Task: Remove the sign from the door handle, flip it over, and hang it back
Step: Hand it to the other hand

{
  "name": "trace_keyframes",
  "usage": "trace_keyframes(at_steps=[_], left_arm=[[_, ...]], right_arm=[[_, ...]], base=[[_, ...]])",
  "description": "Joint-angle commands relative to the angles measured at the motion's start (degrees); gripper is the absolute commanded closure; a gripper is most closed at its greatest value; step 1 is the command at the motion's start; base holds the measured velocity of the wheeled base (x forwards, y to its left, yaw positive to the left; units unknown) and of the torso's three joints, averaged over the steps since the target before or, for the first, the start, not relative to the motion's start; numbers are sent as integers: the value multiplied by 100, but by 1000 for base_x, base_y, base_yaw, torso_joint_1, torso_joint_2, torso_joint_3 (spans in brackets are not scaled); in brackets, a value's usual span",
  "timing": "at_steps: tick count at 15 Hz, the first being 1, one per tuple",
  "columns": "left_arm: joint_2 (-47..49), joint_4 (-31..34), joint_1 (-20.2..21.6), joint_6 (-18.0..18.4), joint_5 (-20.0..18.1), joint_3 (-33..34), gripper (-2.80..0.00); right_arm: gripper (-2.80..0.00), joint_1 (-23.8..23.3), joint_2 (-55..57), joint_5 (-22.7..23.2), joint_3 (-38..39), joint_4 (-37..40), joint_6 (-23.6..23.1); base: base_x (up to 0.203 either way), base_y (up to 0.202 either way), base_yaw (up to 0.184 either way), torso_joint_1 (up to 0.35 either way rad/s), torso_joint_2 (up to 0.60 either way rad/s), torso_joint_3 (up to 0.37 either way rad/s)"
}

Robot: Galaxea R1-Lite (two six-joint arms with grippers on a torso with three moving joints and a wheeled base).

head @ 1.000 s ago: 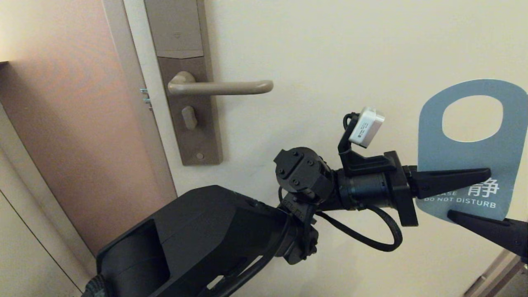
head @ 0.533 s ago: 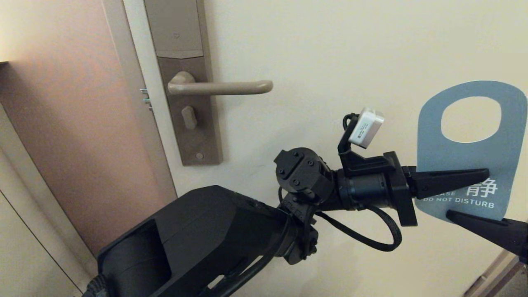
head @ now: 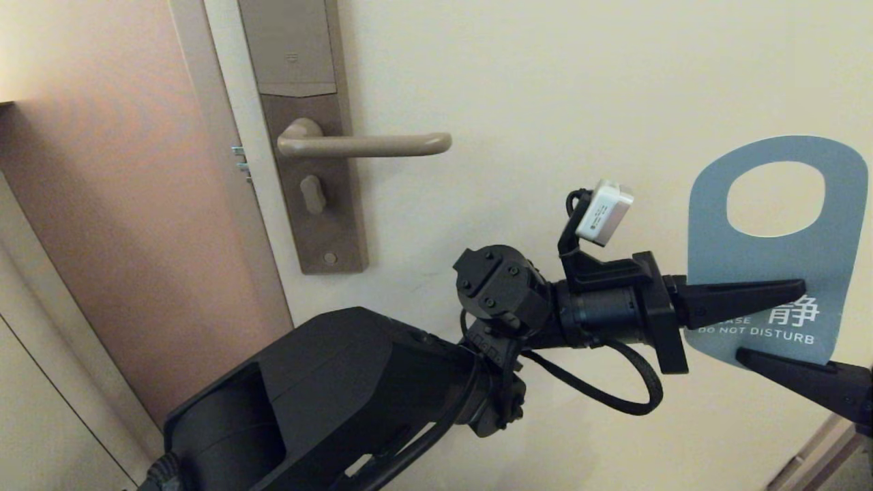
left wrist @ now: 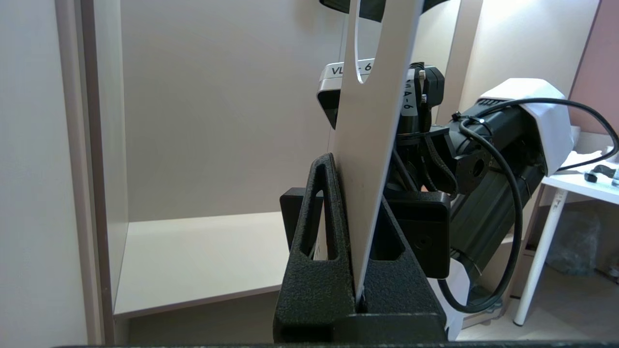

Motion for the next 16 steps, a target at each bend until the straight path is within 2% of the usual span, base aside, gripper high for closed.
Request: trace_keyframes(at_steps=[1, 12, 16], left_arm=[[9, -121, -1, -26, -27, 5, 0], [9, -121, -1, 3, -27, -2, 0], [21, -121, -1, 121, -27, -2, 0]], right_arm=[[0, 3, 27, 25, -2, -15, 3], [0, 3, 45, 25, -2, -15, 3], [0, 3, 45, 25, -2, -15, 3]], base=[[0, 0, 0, 0, 0, 0], [0, 0, 0, 0, 0, 0], [0, 0, 0, 0, 0, 0]])
